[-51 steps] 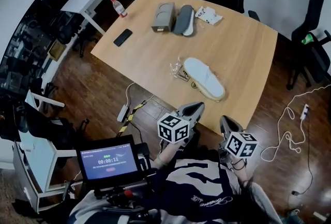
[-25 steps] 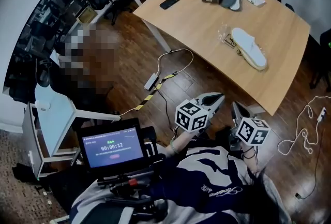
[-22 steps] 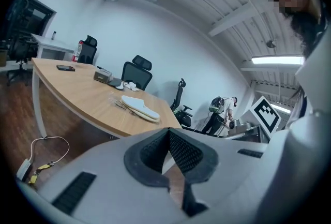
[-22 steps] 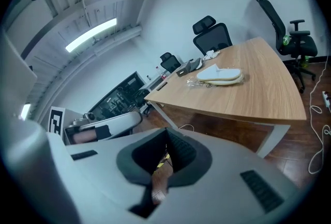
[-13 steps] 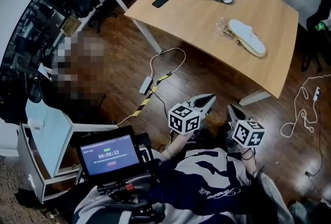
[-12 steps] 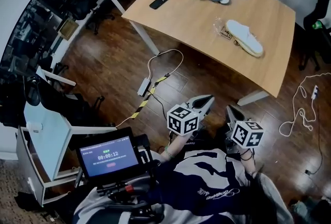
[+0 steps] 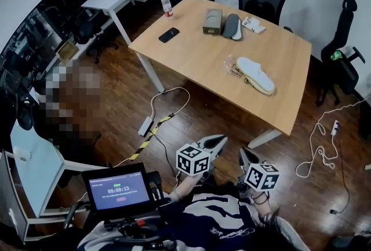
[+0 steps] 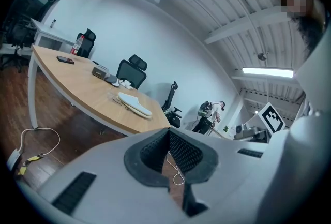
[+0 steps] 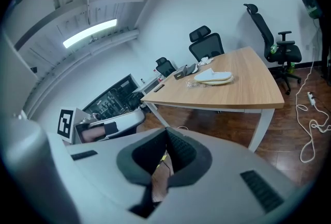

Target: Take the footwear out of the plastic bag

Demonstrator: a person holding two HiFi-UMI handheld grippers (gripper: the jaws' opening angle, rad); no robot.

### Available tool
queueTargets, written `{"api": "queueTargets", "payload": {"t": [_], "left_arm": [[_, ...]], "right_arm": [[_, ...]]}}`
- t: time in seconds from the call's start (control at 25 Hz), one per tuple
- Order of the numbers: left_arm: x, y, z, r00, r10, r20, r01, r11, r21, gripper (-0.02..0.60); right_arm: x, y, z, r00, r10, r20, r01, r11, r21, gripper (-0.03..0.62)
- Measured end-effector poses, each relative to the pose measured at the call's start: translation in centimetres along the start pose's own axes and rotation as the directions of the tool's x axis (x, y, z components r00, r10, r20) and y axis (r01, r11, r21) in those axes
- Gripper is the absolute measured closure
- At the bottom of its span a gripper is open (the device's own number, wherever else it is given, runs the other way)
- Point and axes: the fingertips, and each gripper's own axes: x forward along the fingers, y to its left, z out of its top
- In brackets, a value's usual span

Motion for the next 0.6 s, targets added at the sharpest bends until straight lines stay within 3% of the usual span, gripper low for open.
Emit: {"api": "queueTargets", "payload": {"t": [0.6], "left_arm": [[2.4, -4.5, -2.8, 0.999, -0.007, -0.043, 0.007, 1.000, -0.015, 0.578]], "right_arm": [[-5.2, -2.8, 0.0, 1.000, -0.006, 0.017, 0.006, 1.000, 0.001, 0.605]]}}
